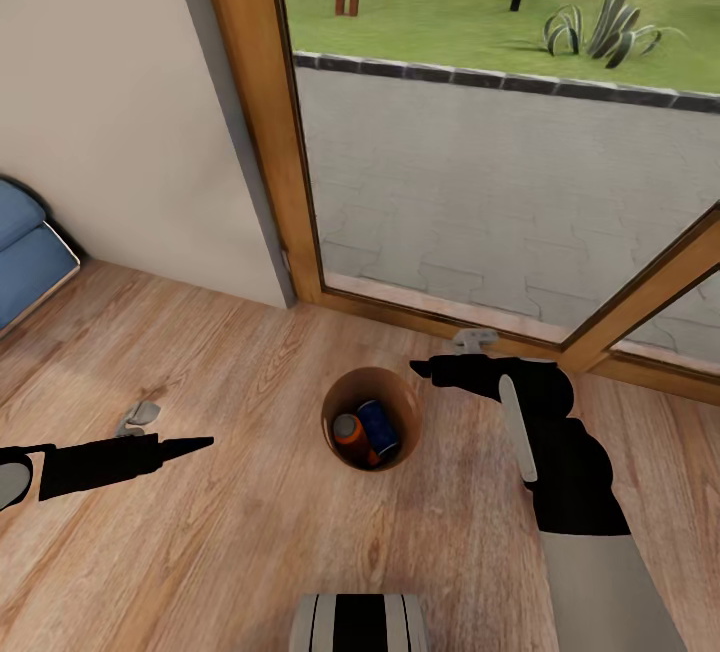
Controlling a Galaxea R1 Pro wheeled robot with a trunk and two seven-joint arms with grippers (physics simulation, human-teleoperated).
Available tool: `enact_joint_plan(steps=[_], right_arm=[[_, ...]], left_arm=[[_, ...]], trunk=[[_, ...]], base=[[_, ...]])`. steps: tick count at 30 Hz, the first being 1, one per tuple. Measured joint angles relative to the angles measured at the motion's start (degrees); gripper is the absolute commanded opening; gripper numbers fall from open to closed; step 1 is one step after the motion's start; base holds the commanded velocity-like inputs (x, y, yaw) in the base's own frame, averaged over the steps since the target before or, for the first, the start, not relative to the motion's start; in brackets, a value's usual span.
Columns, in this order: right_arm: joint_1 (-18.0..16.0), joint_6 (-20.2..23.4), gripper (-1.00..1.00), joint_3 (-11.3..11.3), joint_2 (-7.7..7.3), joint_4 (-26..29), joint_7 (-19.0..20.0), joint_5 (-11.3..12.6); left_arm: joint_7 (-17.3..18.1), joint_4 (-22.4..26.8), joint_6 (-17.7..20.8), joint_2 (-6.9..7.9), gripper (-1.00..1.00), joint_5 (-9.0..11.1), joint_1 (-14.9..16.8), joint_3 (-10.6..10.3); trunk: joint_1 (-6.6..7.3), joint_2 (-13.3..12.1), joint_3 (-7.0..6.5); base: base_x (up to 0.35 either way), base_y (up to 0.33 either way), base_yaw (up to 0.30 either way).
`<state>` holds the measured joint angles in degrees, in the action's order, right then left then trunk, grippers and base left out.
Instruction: Put the three can of soda from the living room inside the tash can in the kitchen.
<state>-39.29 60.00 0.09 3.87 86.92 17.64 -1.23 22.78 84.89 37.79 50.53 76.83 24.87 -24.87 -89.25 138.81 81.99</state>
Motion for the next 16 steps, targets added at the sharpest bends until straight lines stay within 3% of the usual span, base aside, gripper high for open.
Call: enact_joint_plan(steps=[16], right_arm=[[0.00, 0.00, 1.00, 0.00, -0.01, 0.01, 0.02, 0.24]], left_arm=[[0.07, -0.08, 0.00, -0.08, 1.00, -1.24, 0.00, 0.00]], trunk=[[0.00, 0.00, 0.00]], base=[[0.000, 0.000, 0.000]])
